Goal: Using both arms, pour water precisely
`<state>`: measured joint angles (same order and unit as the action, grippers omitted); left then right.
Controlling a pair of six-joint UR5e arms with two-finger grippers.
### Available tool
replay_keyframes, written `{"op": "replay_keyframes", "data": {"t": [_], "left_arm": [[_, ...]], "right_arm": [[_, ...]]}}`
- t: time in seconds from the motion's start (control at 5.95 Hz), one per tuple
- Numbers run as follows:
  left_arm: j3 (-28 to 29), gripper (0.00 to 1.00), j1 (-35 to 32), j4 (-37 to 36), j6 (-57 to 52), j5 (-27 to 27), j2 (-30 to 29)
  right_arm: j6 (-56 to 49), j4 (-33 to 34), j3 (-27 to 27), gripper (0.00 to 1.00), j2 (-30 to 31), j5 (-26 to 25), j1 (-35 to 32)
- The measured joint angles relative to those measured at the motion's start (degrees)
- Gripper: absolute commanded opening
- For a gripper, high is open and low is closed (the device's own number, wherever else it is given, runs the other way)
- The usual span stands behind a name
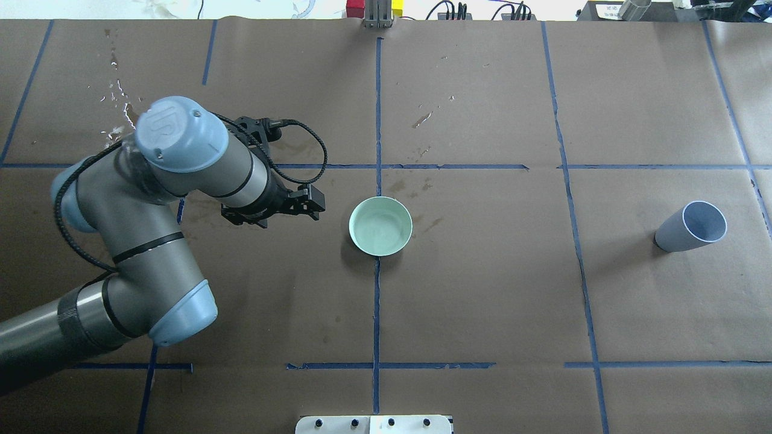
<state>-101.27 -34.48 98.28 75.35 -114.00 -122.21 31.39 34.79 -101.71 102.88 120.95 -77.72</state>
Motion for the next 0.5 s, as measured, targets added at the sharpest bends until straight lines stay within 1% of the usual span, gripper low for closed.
{"op": "replay_keyframes", "data": {"t": [0.17, 0.34, 0.5], "left_arm": [[2.9, 0.98, 1.2, -0.1, 0.7, 0.0, -2.3], [6.0, 0.95, 2.4, -0.1, 1.6, 0.0, -4.8], [9.3, 0.91, 2.9, -0.1, 2.2, -0.1, -7.3]], "right_arm": [[-6.9, 8.3, -0.5, 1.0, -1.5, 7.8, -4.5], [-12.5, 15.1, -0.9, 1.0, -2.3, 12.5, -6.7], [-16.7, 19.9, -1.1, 1.0, -2.5, 14.9, -7.6]]}}
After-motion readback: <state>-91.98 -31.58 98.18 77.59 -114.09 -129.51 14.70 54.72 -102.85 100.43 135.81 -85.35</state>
